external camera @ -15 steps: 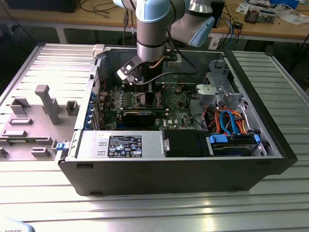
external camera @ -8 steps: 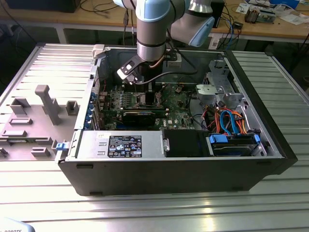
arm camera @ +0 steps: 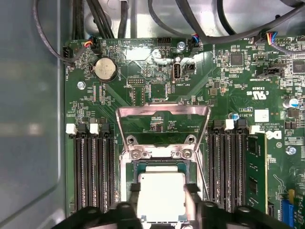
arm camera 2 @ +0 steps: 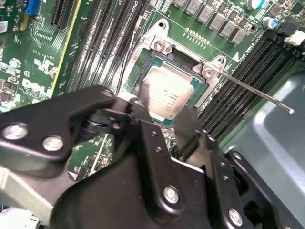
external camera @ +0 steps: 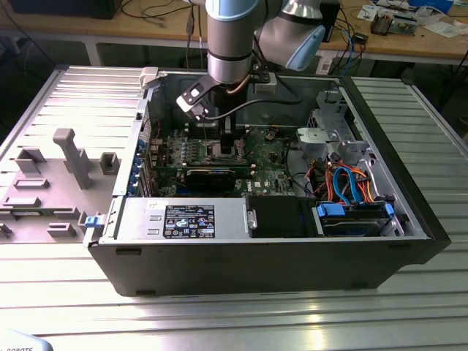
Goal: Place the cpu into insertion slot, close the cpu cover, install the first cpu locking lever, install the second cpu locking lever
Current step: 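Place the cpu into insertion slot, then close the cpu cover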
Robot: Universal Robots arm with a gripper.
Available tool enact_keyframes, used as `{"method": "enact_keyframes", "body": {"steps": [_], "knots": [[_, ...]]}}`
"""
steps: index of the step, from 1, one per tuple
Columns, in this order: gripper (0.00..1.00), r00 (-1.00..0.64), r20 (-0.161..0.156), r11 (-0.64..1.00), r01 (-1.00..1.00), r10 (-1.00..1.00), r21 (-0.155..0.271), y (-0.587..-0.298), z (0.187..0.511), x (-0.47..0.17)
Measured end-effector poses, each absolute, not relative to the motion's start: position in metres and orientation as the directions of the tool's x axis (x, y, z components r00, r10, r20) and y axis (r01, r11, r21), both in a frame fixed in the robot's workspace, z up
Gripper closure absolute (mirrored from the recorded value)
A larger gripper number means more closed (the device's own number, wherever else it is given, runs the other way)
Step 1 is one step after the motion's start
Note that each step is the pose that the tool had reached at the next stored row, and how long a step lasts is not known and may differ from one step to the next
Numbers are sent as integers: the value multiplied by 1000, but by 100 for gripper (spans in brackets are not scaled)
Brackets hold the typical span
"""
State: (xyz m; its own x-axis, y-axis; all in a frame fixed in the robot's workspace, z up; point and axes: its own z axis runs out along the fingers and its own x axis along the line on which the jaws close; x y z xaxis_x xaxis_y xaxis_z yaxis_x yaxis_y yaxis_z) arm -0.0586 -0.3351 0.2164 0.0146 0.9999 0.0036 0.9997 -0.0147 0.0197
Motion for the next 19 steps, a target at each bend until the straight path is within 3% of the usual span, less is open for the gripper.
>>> {"method": "enact_keyframes", "body": {"steps": [3, 5, 8, 19], "knots": [[71, 15, 3, -15, 1000, 1000, 20, -335, 220, -59], [71, 15, 4, -15, 1000, 1000, 20, -335, 221, -59], [89, 15, 3, -15, 1000, 1000, 20, -335, 221, -59], [89, 15, 3, -15, 1000, 1000, 20, -335, 222, -59]]}}
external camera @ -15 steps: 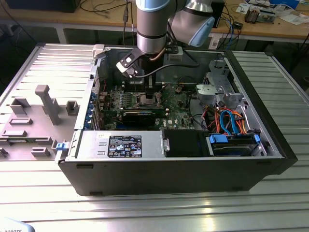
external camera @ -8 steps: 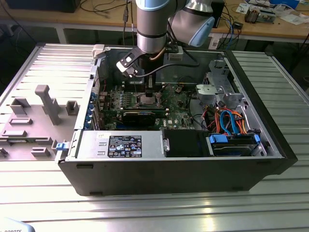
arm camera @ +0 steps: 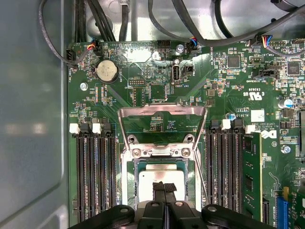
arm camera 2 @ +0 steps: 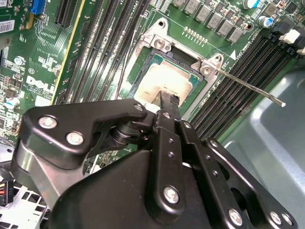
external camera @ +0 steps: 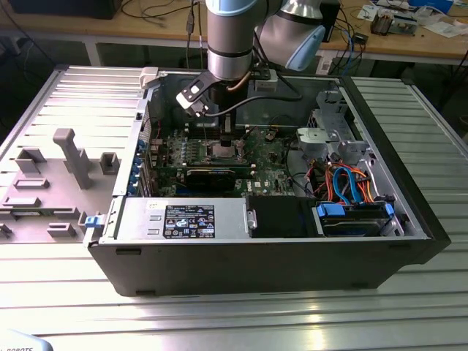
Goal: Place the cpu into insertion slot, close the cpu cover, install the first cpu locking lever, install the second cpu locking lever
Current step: 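Close the cpu cover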
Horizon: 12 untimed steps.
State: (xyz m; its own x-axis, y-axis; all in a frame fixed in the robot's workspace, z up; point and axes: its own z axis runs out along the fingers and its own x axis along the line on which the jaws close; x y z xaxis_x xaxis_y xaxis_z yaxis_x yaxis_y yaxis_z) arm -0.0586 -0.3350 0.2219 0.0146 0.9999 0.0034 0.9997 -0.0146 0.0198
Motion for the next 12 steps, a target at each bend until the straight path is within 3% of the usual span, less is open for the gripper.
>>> {"method": "enact_keyframes", "body": {"steps": [12], "knots": [[89, 15, 3, -15, 1000, 1000, 20, -335, 226, -59]]}}
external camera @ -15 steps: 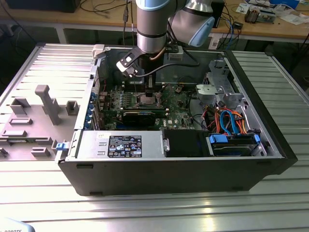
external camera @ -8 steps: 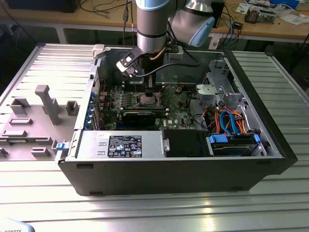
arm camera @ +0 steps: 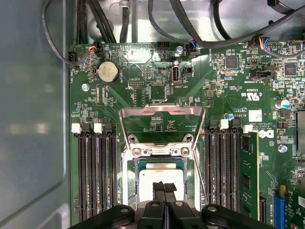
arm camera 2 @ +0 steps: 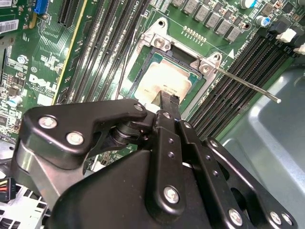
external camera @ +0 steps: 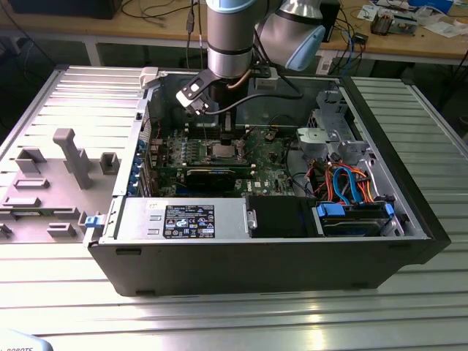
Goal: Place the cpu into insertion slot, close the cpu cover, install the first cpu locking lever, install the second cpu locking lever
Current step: 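Close the cpu cover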
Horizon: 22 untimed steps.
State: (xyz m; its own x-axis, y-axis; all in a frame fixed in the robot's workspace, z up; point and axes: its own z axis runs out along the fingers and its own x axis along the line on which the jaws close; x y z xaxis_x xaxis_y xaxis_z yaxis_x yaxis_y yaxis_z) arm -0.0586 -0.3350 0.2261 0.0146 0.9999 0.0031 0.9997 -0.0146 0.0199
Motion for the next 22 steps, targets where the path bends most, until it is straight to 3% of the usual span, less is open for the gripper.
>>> {"method": "enact_keyframes", "body": {"steps": [22], "knots": [[89, 15, 3, -15, 1000, 1000, 21, -335, 241, -59]]}}
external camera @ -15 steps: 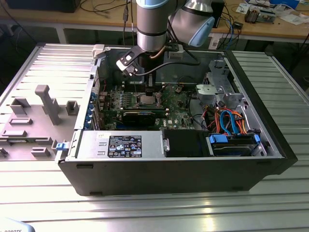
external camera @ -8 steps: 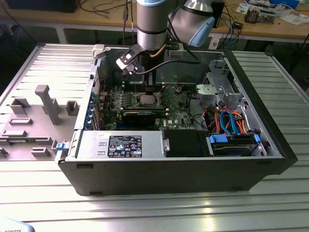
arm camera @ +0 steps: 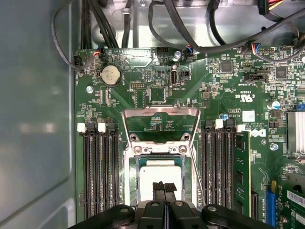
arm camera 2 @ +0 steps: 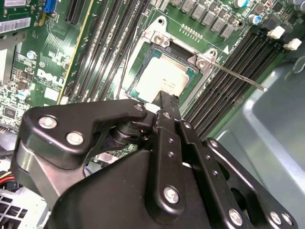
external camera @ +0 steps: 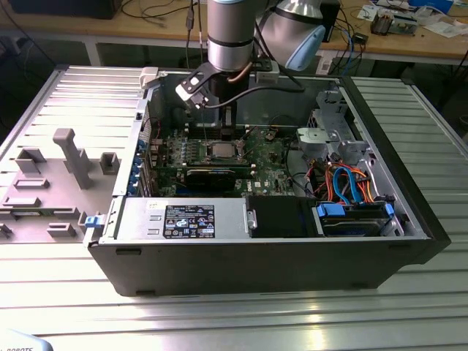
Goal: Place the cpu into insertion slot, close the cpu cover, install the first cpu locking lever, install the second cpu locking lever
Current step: 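Close the cpu cover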
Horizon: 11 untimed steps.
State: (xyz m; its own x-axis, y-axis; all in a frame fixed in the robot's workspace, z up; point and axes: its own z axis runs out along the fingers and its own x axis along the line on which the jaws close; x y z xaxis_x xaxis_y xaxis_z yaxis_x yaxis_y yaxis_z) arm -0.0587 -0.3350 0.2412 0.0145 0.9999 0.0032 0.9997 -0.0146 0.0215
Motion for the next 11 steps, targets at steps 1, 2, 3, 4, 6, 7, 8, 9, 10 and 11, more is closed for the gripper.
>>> {"method": "enact_keyframes", "body": {"steps": [1, 2, 3, 4, 6, 7, 8, 9, 10, 11], "knots": [[89, 15, 3, -15, 1000, 1000, 22, -335, 243, -59], [89, 15, 3, -15, 1000, 1000, 22, -335, 244, -59], [89, 15, 3, -15, 1000, 1000, 23, -335, 246, -59], [89, 14, 3, -15, 1000, 1000, 24, -335, 248, -59], [89, 15, 3, -15, 1000, 1000, 24, -335, 255, -59], [89, 15, 3, -15, 1000, 1000, 24, -335, 258, -59], [89, 15, 3, -15, 1000, 1000, 24, -335, 260, -59], [89, 15, 3, -15, 1000, 1000, 24, -335, 264, -59], [89, 15, 3, -15, 1000, 1000, 24, -335, 266, -59], [89, 15, 3, -15, 1000, 1000, 24, -335, 268, -59]]}}
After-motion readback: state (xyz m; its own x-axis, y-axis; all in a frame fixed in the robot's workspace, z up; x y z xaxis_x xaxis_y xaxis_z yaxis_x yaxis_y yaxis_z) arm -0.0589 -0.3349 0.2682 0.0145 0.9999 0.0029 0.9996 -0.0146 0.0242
